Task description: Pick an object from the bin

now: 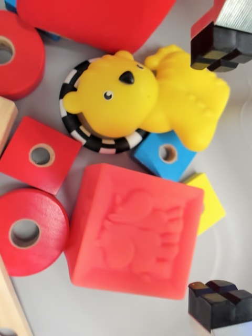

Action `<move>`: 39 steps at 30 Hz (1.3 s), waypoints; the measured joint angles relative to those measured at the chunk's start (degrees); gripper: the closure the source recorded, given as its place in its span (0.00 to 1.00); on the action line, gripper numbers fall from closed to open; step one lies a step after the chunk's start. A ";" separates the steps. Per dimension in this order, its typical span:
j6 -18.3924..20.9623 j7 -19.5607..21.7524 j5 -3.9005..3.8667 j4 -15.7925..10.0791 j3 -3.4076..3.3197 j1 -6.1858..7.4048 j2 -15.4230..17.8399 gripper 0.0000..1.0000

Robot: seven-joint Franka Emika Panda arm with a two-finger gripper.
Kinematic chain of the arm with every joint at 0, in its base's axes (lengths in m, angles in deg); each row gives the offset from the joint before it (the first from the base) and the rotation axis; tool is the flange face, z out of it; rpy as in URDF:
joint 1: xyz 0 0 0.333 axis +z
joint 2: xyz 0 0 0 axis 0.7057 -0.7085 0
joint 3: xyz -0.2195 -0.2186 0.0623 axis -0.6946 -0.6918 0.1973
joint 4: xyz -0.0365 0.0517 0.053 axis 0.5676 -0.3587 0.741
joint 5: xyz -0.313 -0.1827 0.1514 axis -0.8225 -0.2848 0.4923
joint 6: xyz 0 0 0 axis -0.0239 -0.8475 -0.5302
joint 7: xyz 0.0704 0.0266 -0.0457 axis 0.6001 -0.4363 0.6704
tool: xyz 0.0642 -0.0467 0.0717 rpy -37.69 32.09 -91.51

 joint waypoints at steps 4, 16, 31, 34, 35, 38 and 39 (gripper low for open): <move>-3.06 0.44 -0.72 0.57 -0.76 0.25 -3.97 0.00; -8.11 0.97 -1.16 1.99 -1.87 1.59 -7.48 0.00; -8.11 0.97 -1.16 1.99 -1.87 1.59 -7.48 1.00; -8.11 0.97 -1.16 1.99 -1.87 1.59 -7.48 1.00; -8.11 0.97 -1.16 1.99 -1.87 1.59 -7.48 1.00; -8.11 0.97 -1.16 1.99 -1.87 1.59 -7.48 1.00; -8.11 0.97 -1.16 1.99 -1.87 1.59 -7.48 1.00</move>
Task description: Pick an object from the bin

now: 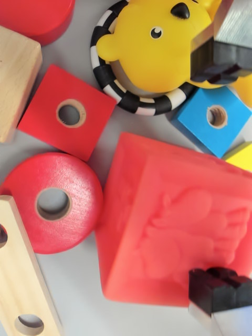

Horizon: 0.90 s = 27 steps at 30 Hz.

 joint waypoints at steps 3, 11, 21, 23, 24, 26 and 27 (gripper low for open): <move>0.00 0.00 0.00 0.00 0.00 0.00 0.00 1.00; -0.39 0.00 0.00 0.47 0.05 0.11 0.48 1.00; -0.39 0.00 0.00 0.49 -0.16 -0.12 0.55 1.00; -0.39 0.00 0.00 0.49 -0.15 -0.12 0.56 1.00; -0.39 0.00 0.00 0.50 -0.15 -0.12 0.56 1.00; -0.39 0.00 0.00 0.50 -0.15 -0.12 0.56 1.00; -0.39 0.00 0.00 0.50 -0.15 -0.12 0.56 1.00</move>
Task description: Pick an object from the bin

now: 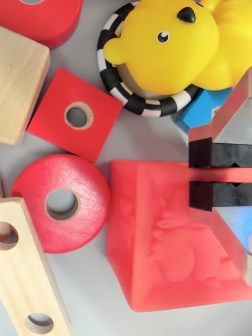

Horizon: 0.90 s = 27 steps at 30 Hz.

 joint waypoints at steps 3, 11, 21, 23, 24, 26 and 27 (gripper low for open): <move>0.00 0.00 0.00 0.00 0.00 0.00 0.00 1.00; 0.26 0.00 0.00 -0.04 0.02 0.00 0.36 1.00; 3.61 -0.36 0.48 -0.89 0.58 -0.43 4.35 1.00; 4.37 -0.50 0.67 -1.04 0.68 -0.49 5.19 1.00; 4.92 -0.59 0.82 -1.13 0.73 -0.51 5.78 1.00; 6.04 -0.81 1.19 -1.37 0.82 -0.52 7.09 1.00; 6.68 -0.92 1.32 -1.49 0.86 -0.52 7.79 1.00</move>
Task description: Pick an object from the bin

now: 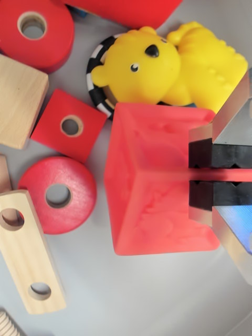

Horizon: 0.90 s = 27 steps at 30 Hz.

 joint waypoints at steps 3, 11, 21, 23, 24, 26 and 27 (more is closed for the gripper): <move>1.65 -0.26 0.37 -0.20 0.08 0.00 1.75 1.00; 7.30 -1.03 1.35 -0.64 0.13 0.04 7.37 1.00; 15.43 -1.53 2.12 -0.60 0.13 0.26 14.83 1.00; 16.73 -1.59 2.18 -0.46 0.13 0.27 15.90 1.00; 17.57 -1.63 2.21 -0.36 0.13 0.27 16.54 1.00; 19.28 -1.69 2.28 -0.07 0.12 0.27 17.78 1.00; 20.24 -1.72 2.32 0.08 0.12 0.28 18.48 1.00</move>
